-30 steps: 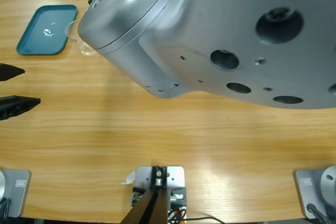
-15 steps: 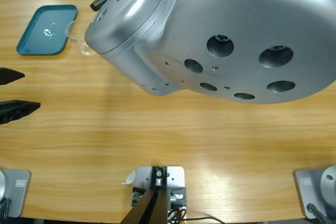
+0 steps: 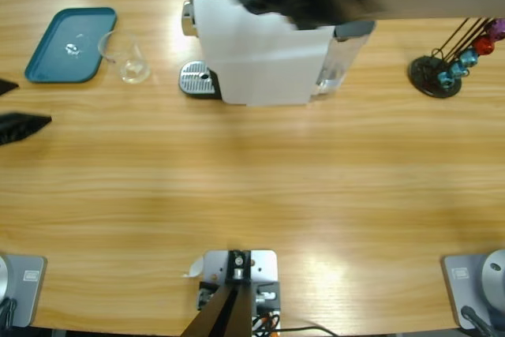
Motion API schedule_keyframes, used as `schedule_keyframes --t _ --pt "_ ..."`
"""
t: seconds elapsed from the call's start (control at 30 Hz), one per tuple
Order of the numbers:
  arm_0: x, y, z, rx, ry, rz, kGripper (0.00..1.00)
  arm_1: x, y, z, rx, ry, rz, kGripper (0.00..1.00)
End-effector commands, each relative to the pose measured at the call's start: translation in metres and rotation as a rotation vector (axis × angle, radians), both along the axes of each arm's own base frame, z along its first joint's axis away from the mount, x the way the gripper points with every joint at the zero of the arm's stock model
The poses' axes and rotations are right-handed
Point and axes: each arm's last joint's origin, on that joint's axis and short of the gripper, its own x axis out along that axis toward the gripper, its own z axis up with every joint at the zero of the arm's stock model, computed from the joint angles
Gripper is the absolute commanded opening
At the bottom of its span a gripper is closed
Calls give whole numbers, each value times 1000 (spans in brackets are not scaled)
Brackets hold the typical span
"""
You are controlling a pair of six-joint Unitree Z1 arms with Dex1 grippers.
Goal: Pour coffee
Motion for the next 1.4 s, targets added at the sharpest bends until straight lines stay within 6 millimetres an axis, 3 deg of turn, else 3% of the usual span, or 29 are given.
schedule_keyframes --t 0.03,0.13,0.4,0.73,1.4 --pt "23 -9 -35 32 -63 146 1000 -59 -111 -5 109 180 5 1000" --pt "40 -18 -49 57 -51 191 1000 -68 -129 -18 96 209 -16 1000" --pt "81 -36 -81 184 -12 326 1000 -81 -153 -58 21 242 -25 1000" --pt "152 -66 -119 97 -85 415 1000 -85 -162 -79 -10 251 -21 1000" --pt "162 -67 -151 84 -25 410 999 -85 -162 -84 -6 253 -18 1000"
